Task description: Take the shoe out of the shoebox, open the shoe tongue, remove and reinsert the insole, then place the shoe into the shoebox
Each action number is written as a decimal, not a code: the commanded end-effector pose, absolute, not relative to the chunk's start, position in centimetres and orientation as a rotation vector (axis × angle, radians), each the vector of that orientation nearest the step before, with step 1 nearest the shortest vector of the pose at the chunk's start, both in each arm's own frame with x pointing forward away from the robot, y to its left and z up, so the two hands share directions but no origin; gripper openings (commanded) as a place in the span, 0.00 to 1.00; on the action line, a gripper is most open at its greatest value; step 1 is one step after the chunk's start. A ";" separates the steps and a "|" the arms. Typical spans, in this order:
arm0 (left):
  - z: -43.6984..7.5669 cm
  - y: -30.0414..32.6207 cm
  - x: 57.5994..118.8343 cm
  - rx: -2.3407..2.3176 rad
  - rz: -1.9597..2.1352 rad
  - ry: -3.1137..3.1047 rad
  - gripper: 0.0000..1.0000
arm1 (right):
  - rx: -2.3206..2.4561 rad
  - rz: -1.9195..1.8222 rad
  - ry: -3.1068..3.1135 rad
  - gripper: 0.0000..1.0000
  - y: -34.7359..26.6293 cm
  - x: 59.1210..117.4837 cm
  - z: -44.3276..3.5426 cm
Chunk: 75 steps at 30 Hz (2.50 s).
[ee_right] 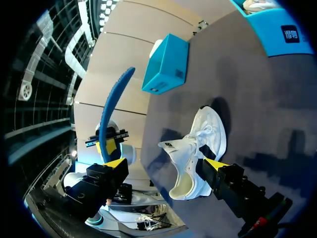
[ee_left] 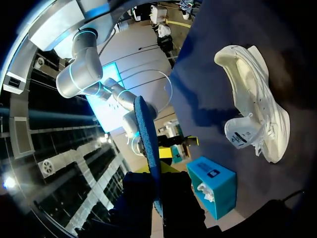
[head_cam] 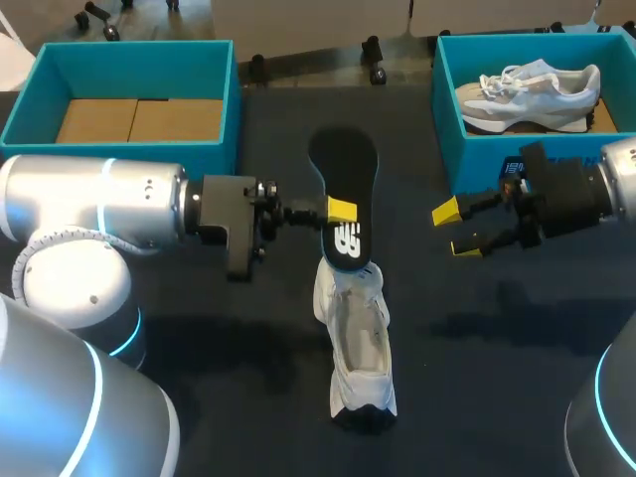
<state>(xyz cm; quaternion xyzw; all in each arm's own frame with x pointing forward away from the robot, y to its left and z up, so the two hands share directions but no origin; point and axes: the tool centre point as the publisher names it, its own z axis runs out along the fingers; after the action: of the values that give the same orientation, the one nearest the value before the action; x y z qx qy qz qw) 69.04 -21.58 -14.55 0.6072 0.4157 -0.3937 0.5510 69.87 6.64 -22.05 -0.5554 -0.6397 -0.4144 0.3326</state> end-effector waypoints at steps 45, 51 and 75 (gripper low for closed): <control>-19.2 -21.7 70.3 1.437 -0.903 0.937 0.00 | -1.526 -1.141 -1.594 1.00 8.9 71.5 -21.1; -19.2 -21.7 70.3 1.437 -0.903 0.937 0.00 | -1.529 -1.156 -1.582 1.00 10.4 72.3 -20.6; -19.8 -22.3 69.5 1.407 -0.890 0.915 0.00 | -1.412 -1.271 -1.534 1.00 13.4 75.3 -19.8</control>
<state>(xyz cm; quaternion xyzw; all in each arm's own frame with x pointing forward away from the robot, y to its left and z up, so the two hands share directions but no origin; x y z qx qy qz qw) 69.85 -21.72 -19.46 0.6076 0.3899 -0.3846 0.5753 73.80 12.03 -19.50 -0.5449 -0.5875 -0.4926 0.3396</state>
